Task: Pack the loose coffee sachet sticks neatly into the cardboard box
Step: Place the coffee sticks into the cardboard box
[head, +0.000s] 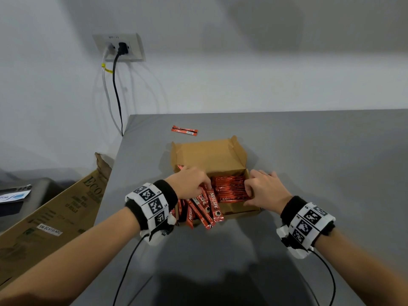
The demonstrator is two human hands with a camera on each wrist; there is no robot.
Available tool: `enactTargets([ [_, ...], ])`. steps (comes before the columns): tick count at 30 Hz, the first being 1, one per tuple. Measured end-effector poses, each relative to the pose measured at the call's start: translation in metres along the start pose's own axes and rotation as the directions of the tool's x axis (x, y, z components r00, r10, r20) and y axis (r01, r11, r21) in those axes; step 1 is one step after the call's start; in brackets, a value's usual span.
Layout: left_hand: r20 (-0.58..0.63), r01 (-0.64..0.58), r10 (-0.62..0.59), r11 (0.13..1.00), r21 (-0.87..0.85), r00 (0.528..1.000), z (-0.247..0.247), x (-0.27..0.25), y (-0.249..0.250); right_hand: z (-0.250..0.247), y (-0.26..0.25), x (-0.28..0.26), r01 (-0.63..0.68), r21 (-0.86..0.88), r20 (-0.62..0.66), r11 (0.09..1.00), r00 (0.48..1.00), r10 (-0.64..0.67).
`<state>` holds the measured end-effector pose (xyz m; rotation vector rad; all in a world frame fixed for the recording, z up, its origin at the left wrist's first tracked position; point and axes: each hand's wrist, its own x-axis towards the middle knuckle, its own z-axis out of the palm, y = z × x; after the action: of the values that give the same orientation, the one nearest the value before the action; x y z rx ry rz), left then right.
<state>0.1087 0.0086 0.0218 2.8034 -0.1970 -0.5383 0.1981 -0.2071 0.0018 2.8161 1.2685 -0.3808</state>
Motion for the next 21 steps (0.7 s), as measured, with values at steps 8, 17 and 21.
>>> enactTargets([
  [8, 0.032, -0.274, 0.272, 0.956, 0.107, 0.962, 0.018, 0.000, 0.016, 0.001, -0.005, 0.000, 0.008, -0.023, -0.015, 1.000, 1.000, -0.008],
  [17, 0.080, -0.249, 0.239, 0.956, 0.155, 0.968, 0.008, 0.006, 0.019, 0.001, -0.006, -0.001, 0.015, -0.008, -0.020, 1.000, 1.000, -0.015],
  [21, -0.031, -0.264, 0.265, 0.963, 0.053, 0.964, -0.001, 0.006, 0.017, -0.004, -0.002, -0.004, 0.088, 0.118, -0.094, 0.989, 0.993, -0.077],
])
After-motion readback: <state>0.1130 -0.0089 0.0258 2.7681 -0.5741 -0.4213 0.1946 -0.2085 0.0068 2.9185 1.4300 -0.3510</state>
